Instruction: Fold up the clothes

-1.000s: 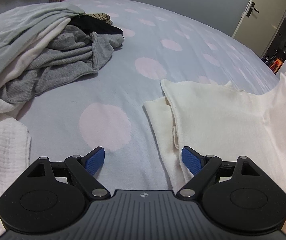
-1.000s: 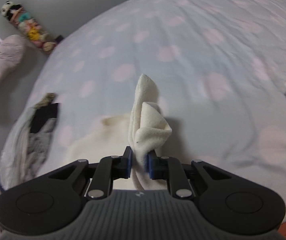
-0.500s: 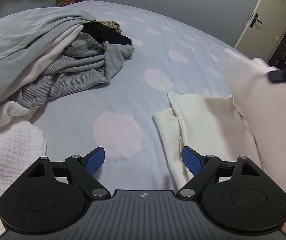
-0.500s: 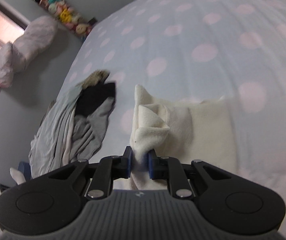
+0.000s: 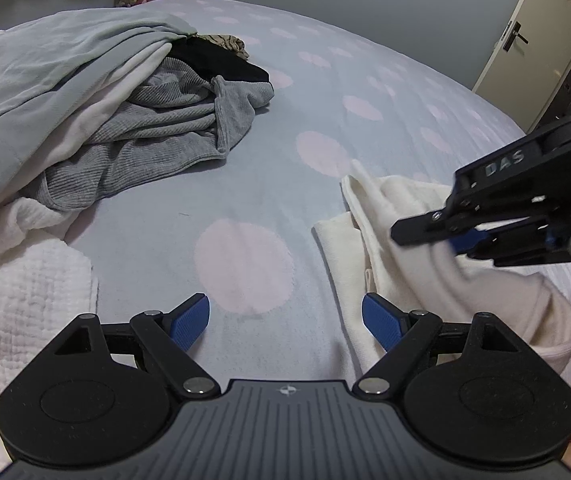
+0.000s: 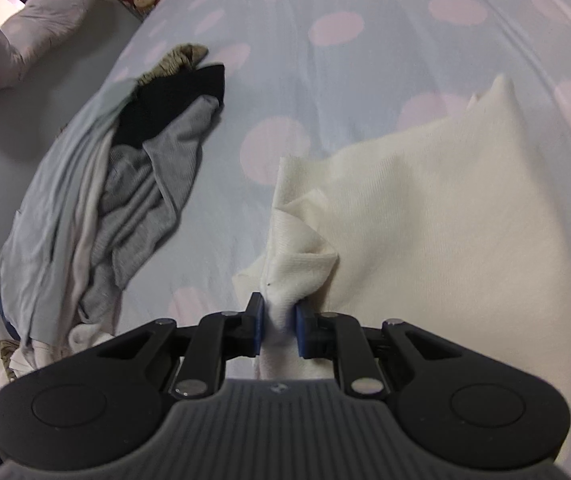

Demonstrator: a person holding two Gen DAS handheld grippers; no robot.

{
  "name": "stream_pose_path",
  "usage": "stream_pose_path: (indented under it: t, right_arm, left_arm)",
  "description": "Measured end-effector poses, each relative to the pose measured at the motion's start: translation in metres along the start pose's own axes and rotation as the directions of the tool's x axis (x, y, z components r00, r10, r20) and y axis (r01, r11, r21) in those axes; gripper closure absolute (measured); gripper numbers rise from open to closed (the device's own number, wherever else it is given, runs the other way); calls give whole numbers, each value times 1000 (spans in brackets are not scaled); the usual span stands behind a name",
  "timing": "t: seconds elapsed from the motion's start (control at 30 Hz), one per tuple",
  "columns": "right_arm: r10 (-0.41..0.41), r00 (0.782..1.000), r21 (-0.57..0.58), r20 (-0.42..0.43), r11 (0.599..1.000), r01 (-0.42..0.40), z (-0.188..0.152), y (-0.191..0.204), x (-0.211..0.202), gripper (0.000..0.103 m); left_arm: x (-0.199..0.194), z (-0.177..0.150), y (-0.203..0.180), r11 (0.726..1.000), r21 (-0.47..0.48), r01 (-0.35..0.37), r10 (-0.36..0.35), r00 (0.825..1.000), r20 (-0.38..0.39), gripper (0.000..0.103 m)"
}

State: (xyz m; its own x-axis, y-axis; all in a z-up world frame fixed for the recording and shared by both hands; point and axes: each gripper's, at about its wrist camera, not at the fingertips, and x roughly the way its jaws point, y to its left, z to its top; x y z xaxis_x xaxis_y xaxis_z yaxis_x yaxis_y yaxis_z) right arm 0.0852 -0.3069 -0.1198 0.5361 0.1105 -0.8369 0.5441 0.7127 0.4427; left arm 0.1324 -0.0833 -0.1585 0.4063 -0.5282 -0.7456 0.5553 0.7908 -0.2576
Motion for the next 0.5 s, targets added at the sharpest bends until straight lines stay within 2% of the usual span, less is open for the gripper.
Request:
stream_pose_path:
  t: [0.1,0.27,0.5]
  right_arm:
    - [-1,1000,-8,-17,1000,1,-2,-1,3,81]
    - [5,1000,-67,-27,998,-7,-3,7,-6,69]
    - [73,997,-159,34,985,-66,-19,-3,-58,66]
  left_arm:
    - [-1,-1,1,1000,-4,-5,5,1000,-2,19]
    - [-5,-3,4,1000,-20,-3,3,1000,-4,20]
    - [-26,-14,15,991,-132,30,-27,999,27,20]
